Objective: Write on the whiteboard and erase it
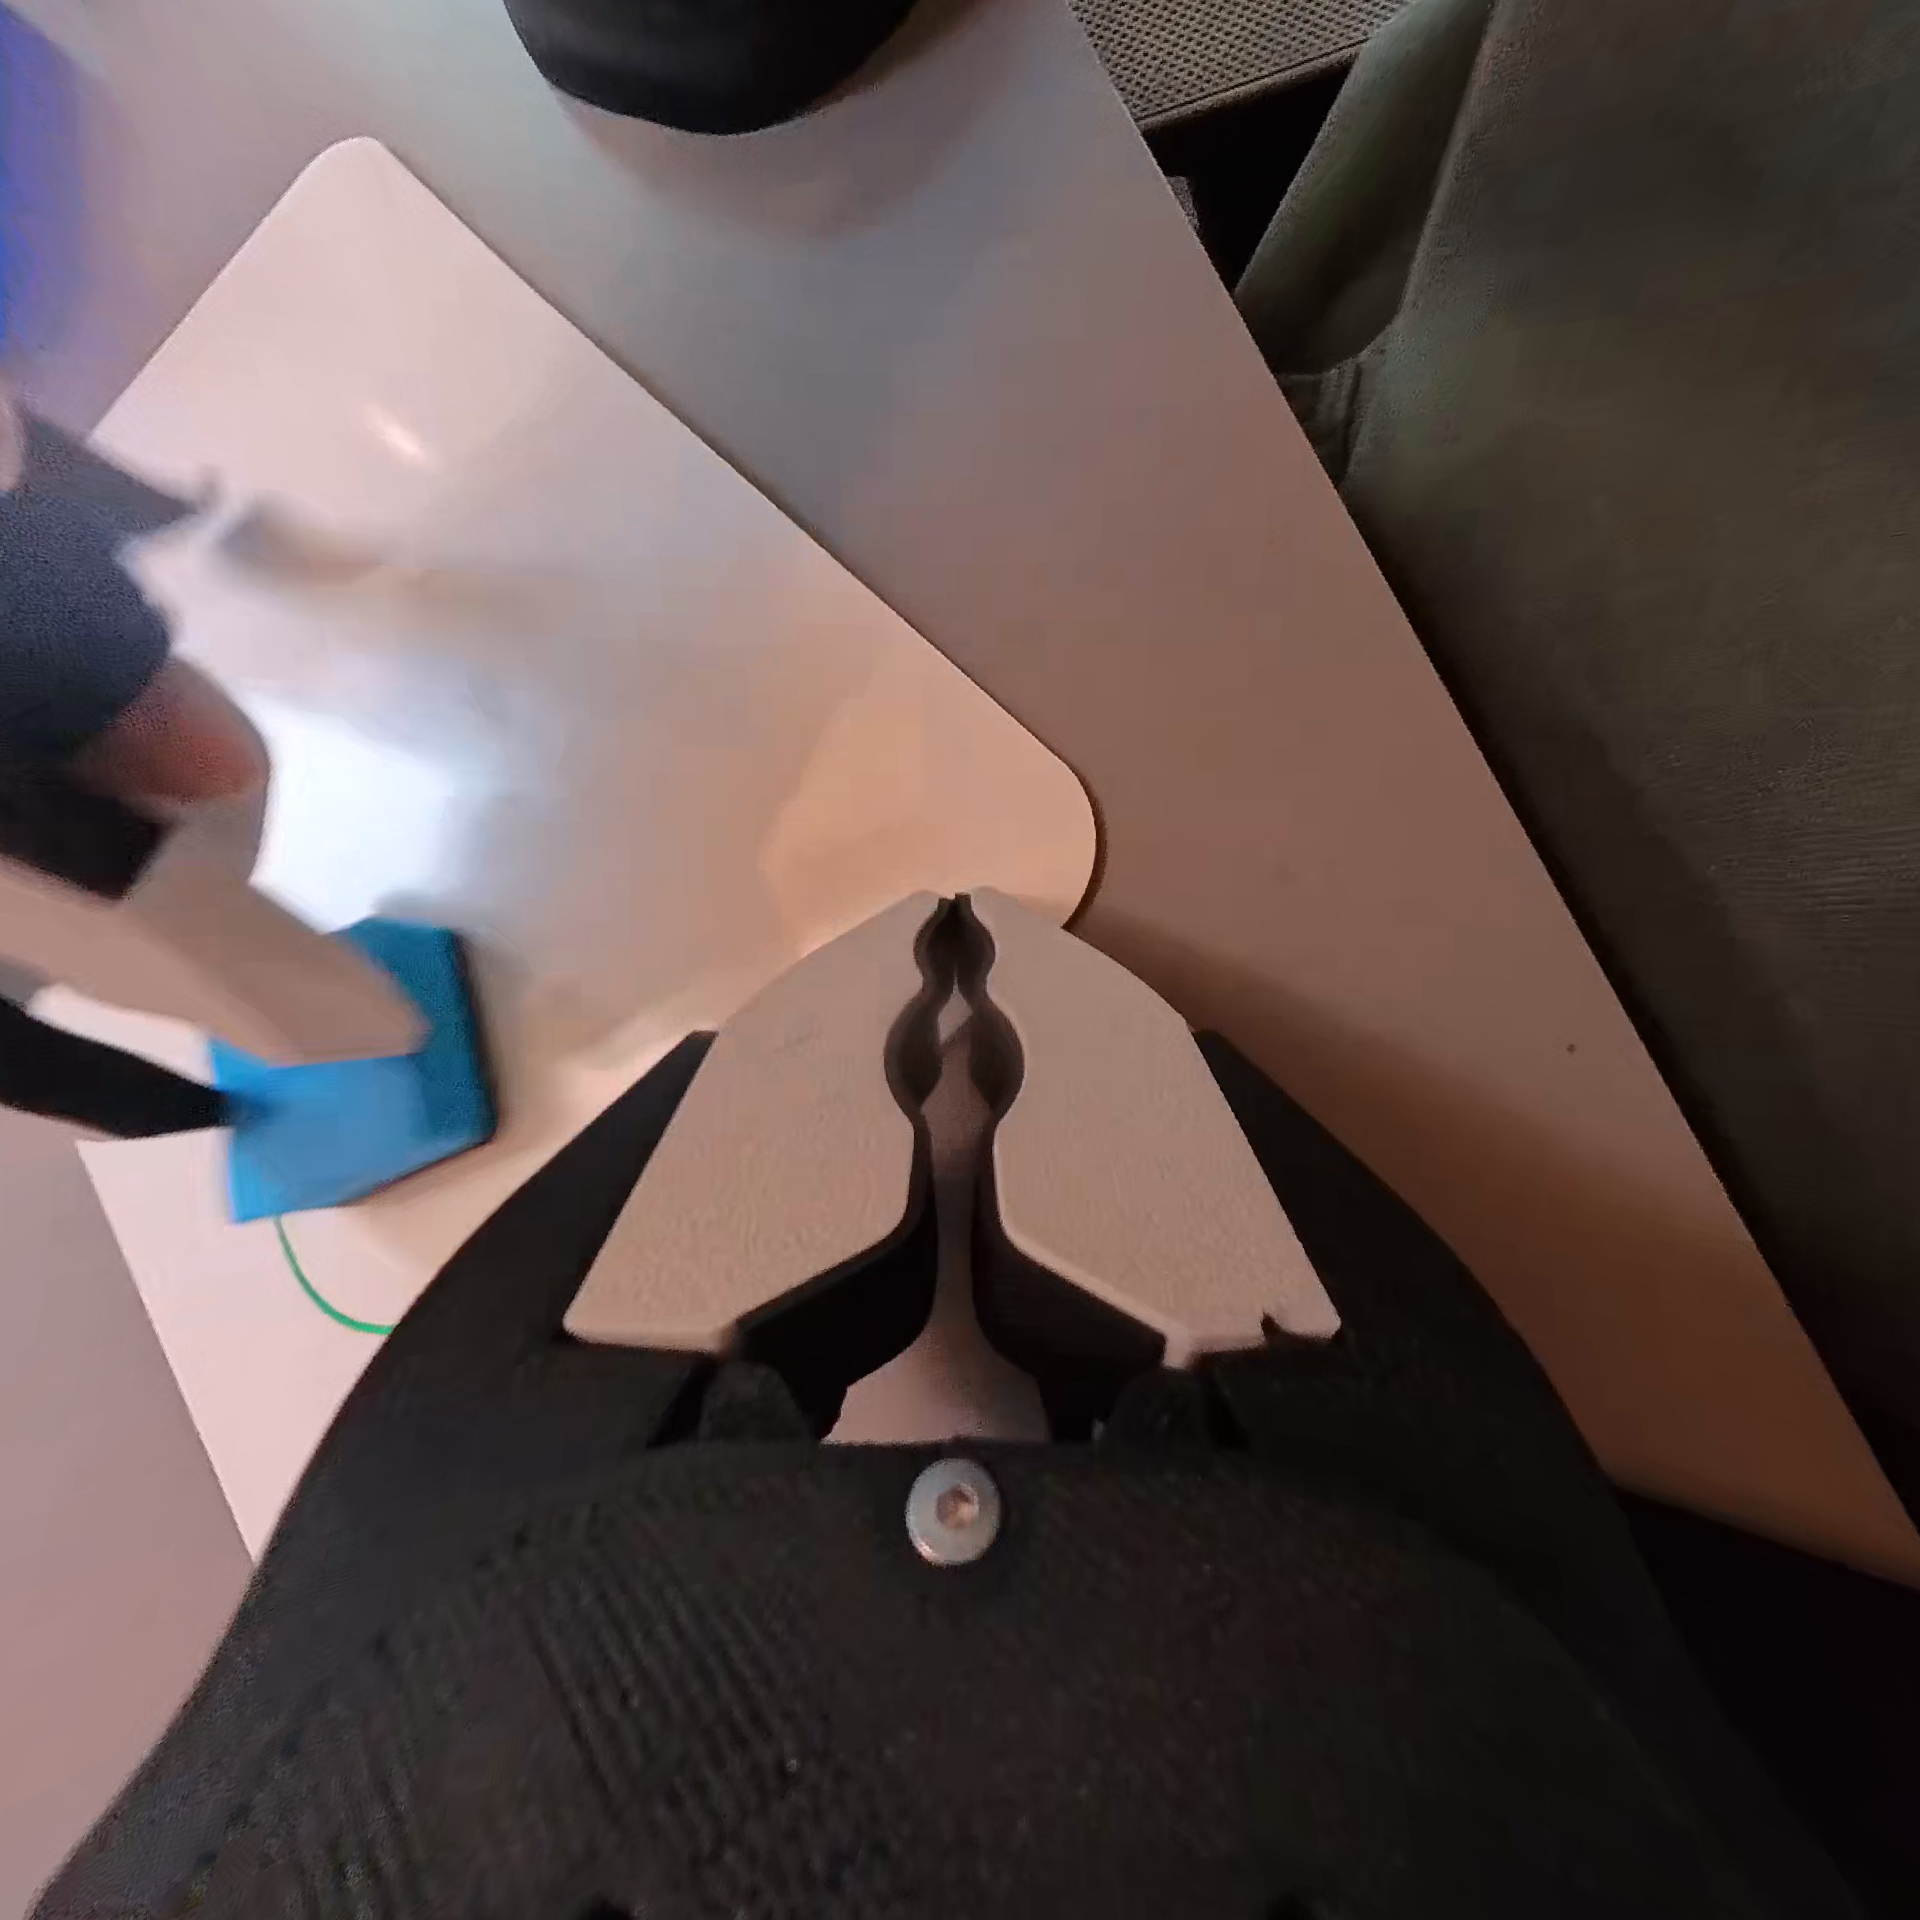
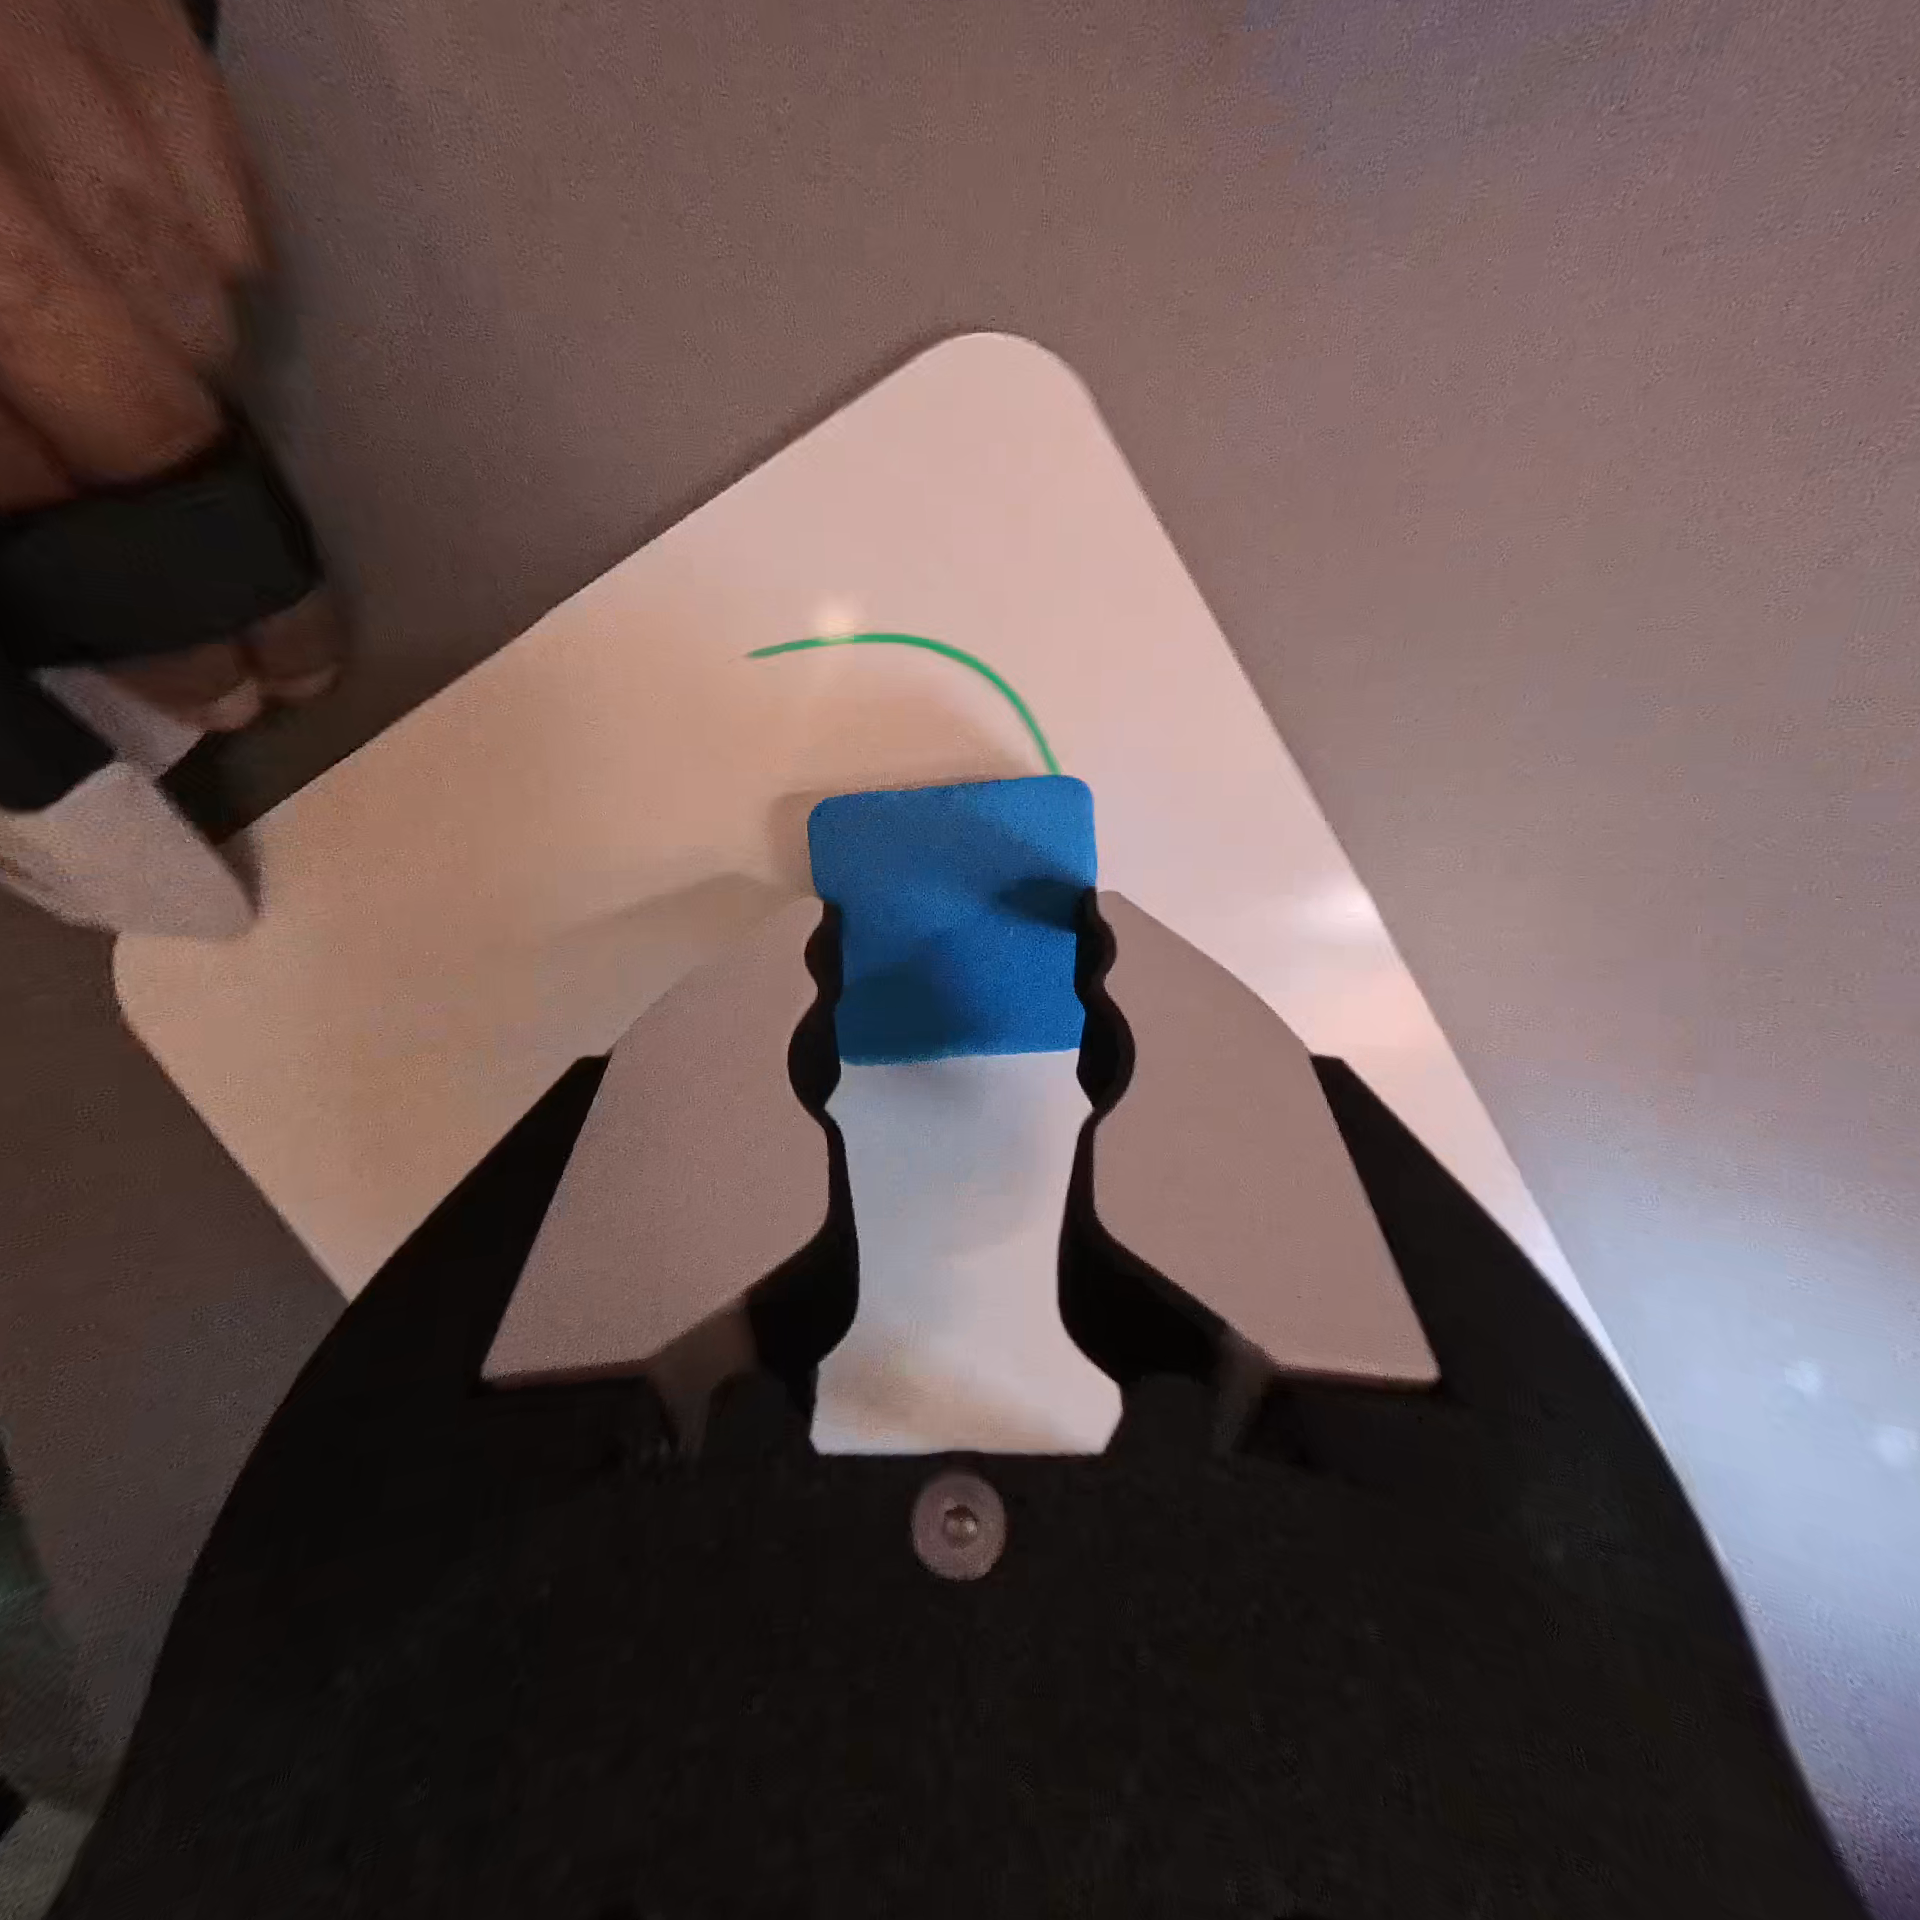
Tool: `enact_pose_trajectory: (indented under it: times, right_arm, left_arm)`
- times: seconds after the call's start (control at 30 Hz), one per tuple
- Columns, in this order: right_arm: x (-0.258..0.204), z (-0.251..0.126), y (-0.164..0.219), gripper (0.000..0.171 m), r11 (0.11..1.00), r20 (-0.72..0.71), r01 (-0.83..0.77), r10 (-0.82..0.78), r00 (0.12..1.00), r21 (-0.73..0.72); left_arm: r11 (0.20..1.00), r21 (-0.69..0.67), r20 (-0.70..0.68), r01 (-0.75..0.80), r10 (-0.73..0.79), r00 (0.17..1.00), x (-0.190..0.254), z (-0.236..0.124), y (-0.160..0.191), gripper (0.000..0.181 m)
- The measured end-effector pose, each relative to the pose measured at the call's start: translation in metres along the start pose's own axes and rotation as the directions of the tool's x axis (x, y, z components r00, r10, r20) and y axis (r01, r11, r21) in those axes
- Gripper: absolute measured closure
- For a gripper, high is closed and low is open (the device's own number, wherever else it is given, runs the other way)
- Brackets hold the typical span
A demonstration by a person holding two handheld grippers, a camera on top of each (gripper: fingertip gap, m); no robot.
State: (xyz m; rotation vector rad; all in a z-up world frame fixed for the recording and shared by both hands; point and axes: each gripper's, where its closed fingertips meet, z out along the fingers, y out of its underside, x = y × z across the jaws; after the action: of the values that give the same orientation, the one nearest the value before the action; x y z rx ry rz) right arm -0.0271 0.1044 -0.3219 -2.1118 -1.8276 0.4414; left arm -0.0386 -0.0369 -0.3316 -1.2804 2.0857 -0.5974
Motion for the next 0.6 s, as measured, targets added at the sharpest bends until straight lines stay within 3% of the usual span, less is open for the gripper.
enact_pose_trajectory:
  times: [0.1,0.17,0.27,0.33,0.43,0.53,0.6]
  right_arm:
    - [-0.052,0.014,-0.025,0.127,0.983,0.071,0.181,-0.18,0.981,-0.005]
    - [-0.025,0.022,-0.044,0.127,0.992,0.017,0.12,-0.12,0.993,0.03]
    - [0.036,0.006,-0.014,0.127,0.997,-0.056,-0.081,0.082,0.995,0.009]
    - [0.011,0.0,-0.002,0.127,0.999,-0.018,-0.051,0.05,0.999,-0.011]
    - [-0.03,0.014,-0.03,0.127,0.996,0.014,0.089,-0.09,0.996,0.006]
    - [0.038,0.003,-0.012,0.127,0.99,-0.099,-0.132,0.135,0.986,0.043]
    - [0.041,-0.012,0.019,0.127,0.982,-0.085,-0.188,0.189,0.978,0.022]
  left_arm:
    - [0.999,0.022,-0.025,0.027,-0.026,0.999,0.001,0.001,-0.001,0.181]
    - [1.0,0.022,-0.02,0.02,-0.02,1.0,0.001,0.001,-0.001,0.181]
    - [1.0,0.018,-0.007,0.014,-0.014,1.0,0.0,0.001,-0.001,0.181]
    - [1.0,0.022,-0.009,0.015,-0.015,1.0,0.0,0.002,-0.002,0.181]
    - [0.999,0.023,-0.017,0.027,-0.026,1.0,0.0,0.003,-0.003,0.181]
    - [1.0,0.016,0.002,0.016,-0.016,1.0,-0.001,0.003,-0.004,0.181]
    - [1.0,0.018,0.001,0.019,-0.019,1.0,0.0,0.004,-0.004,0.181]
